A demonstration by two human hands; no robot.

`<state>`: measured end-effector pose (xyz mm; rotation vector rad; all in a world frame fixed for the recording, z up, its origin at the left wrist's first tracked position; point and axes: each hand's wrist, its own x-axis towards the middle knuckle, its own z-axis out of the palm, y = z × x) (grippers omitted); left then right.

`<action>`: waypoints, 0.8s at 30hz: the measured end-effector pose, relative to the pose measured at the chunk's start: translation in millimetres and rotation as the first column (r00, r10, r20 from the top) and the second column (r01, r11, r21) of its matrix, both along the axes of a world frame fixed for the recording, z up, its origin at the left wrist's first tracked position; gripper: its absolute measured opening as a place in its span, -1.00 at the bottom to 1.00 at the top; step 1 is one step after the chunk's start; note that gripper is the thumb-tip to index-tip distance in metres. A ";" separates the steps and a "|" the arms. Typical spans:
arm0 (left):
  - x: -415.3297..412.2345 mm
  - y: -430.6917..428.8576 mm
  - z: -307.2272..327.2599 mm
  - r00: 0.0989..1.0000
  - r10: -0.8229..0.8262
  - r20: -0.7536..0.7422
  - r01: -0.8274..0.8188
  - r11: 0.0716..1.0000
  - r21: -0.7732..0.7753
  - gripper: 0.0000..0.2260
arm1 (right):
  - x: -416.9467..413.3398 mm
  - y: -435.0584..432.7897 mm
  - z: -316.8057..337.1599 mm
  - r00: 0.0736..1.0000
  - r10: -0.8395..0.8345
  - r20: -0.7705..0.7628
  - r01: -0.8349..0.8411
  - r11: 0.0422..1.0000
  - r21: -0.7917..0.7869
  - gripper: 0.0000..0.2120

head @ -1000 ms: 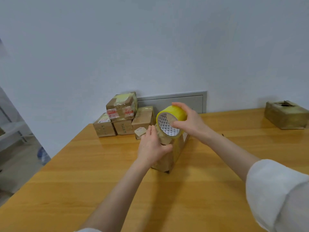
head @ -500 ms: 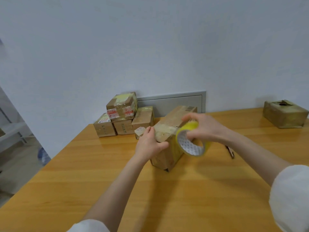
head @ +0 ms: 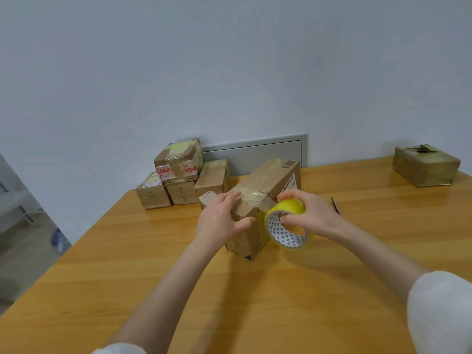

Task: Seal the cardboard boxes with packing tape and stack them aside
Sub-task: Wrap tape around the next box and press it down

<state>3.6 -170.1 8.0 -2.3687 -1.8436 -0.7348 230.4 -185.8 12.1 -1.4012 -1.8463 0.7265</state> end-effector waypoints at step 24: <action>4.9 0.4 5.5 0.995 0.048 -0.092 -0.048 0.999 0.009 -0.47 | 10.9 -11.4 -56.3 0.999 -0.027 0.026 0.029 0.999 -0.045 -0.47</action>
